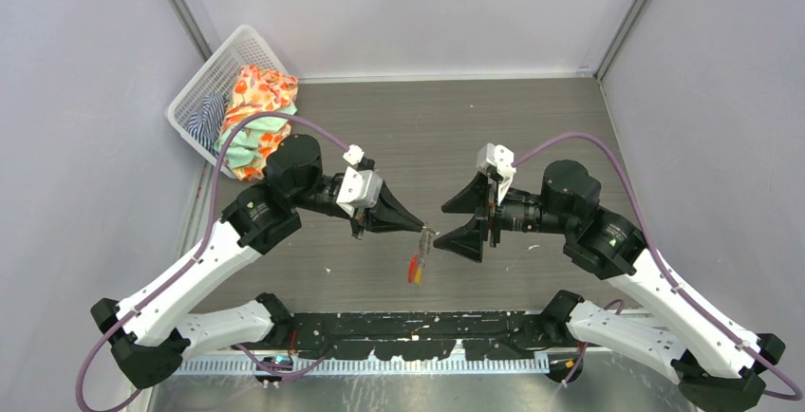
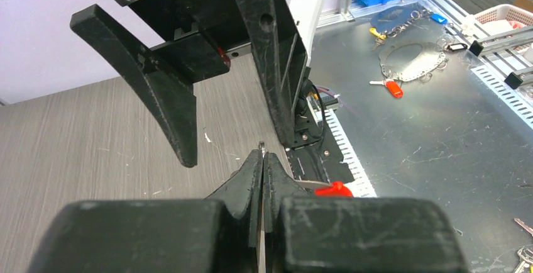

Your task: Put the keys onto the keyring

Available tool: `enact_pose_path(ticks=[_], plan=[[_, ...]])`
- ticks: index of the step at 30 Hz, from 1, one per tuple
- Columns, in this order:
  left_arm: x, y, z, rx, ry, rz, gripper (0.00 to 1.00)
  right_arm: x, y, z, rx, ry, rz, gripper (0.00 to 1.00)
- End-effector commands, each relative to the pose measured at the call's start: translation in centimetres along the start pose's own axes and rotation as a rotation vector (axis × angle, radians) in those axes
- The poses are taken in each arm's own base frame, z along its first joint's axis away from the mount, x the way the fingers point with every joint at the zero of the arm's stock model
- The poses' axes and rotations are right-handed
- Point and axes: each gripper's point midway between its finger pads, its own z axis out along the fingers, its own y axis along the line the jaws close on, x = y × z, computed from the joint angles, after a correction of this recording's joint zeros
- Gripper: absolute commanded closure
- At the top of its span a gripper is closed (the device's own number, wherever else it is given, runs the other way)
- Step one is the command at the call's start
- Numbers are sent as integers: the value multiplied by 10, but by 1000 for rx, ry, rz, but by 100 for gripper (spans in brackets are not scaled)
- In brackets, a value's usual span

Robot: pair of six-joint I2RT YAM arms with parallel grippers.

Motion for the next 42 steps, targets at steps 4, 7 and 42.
enact_pose_path(ticks=[4, 7, 42], plan=[[-30, 1, -1, 0, -62, 74, 100, -30, -25, -1, 160, -100, -48, 20], [-30, -1, -1, 8, -63, 74, 100, -35, -30, 1, 183, -123, -39, 22], [-28, 7, 0, -32, -64, 16, 100, -48, 33, -16, -99, -164, -98, 32]])
